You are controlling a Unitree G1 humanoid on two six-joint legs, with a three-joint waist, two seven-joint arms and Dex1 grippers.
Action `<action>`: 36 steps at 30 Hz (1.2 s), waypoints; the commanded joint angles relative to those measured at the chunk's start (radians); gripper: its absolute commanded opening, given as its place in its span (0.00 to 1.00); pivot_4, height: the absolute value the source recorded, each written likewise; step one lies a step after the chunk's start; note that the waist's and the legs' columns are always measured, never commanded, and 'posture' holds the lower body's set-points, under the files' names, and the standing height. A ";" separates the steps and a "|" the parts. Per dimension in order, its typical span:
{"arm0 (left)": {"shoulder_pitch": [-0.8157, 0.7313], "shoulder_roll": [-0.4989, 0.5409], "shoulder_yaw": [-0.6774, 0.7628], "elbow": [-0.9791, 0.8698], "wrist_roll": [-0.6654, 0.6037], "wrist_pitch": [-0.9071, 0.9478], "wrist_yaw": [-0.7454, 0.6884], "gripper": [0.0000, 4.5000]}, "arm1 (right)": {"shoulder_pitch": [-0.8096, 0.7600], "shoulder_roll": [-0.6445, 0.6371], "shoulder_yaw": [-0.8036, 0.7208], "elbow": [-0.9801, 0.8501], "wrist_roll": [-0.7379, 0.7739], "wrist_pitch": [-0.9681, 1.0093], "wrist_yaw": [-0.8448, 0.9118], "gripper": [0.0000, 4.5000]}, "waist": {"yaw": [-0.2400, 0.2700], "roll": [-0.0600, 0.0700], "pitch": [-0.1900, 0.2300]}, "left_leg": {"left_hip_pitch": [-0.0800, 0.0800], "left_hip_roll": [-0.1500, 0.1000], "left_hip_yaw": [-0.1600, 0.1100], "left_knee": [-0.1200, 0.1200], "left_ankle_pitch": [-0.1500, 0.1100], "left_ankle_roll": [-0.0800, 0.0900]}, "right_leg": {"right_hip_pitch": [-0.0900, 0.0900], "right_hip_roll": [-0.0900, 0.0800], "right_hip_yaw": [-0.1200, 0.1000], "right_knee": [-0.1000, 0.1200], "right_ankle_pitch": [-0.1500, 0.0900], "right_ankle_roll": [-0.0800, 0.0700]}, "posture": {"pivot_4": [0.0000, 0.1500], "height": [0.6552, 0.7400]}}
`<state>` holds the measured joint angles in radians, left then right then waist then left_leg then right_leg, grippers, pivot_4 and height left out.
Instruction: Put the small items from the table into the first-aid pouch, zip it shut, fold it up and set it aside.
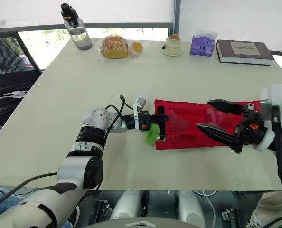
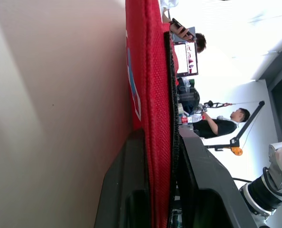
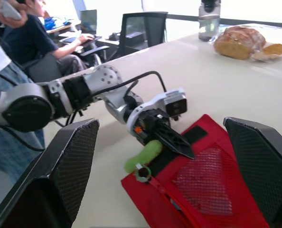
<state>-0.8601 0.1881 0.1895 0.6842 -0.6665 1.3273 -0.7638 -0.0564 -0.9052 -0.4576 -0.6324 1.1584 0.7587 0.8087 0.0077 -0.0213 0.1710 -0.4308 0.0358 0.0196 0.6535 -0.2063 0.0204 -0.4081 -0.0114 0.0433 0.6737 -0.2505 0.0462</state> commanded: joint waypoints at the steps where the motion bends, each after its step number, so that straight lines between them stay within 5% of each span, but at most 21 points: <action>1: 0.004 0.008 0.015 0.015 0.009 -0.001 0.020 0.05 | -0.058 0.000 0.124 -0.031 -0.121 -0.054 0.010 1.00 | -0.002 0.000 0.000 | 0.000 0.000 0.000 0.000 0.000 0.000 | 0.000 0.000 0.000 0.000 0.000 0.000 | 1.00 1.00; 8: -0.023 0.003 0.004 0.070 0.063 -0.076 0.073 0.05 | -0.289 0.163 0.638 0.090 -0.582 -0.241 0.040 1.00 | -0.016 0.001 -0.003 | 0.000 0.000 0.000 0.000 0.000 0.000 | 0.000 0.001 -0.001 0.000 0.000 0.000 | 1.00 1.00; 14: -0.057 -0.001 0.058 0.153 0.077 -0.138 0.152 0.05 | -0.444 0.303 0.902 0.310 -0.858 -0.386 0.097 1.00 | -0.020 0.000 -0.004 | 0.000 -0.002 0.001 0.001 0.000 0.000 | 0.000 0.000 -0.001 0.002 0.000 -0.001 | 1.00 1.00; 25: -0.079 -0.016 0.103 0.176 0.059 -0.131 0.199 0.05 | -0.474 0.420 1.006 0.527 -1.080 -0.305 0.042 1.00 | -0.023 0.000 -0.005 | 0.001 0.000 0.000 0.001 0.001 -0.001 | 0.000 0.001 -0.001 0.004 0.002 -0.003 | 1.00 1.00; 34: -0.065 -0.026 0.092 0.162 0.060 -0.131 0.192 0.05 | -0.459 0.398 1.023 0.453 -1.136 -0.004 -0.004 1.00 | -0.022 0.000 -0.011 | 0.002 0.000 0.000 0.000 0.001 -0.001 | 0.000 0.001 0.000 0.004 0.002 -0.004 | 1.00 1.00; 36: -0.068 -0.031 0.091 0.163 0.059 -0.134 0.190 0.05 | -0.457 0.410 1.032 0.442 -1.140 0.028 -0.019 0.88 | -0.021 0.000 -0.013 | 0.001 -0.001 0.000 0.000 0.001 -0.001 | 0.000 0.001 0.000 0.004 0.002 -0.004 | 1.00 1.00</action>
<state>-0.9524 0.1524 0.2827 0.8344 -0.6305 1.1997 -0.5883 -0.5369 -0.4677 0.5720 -0.2261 0.0582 0.7127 0.8116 -0.0132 -0.0212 0.1579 -0.4293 0.0353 0.0197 0.6534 -0.2057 0.0190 -0.4084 -0.0105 0.0427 0.6772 -0.2486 0.0426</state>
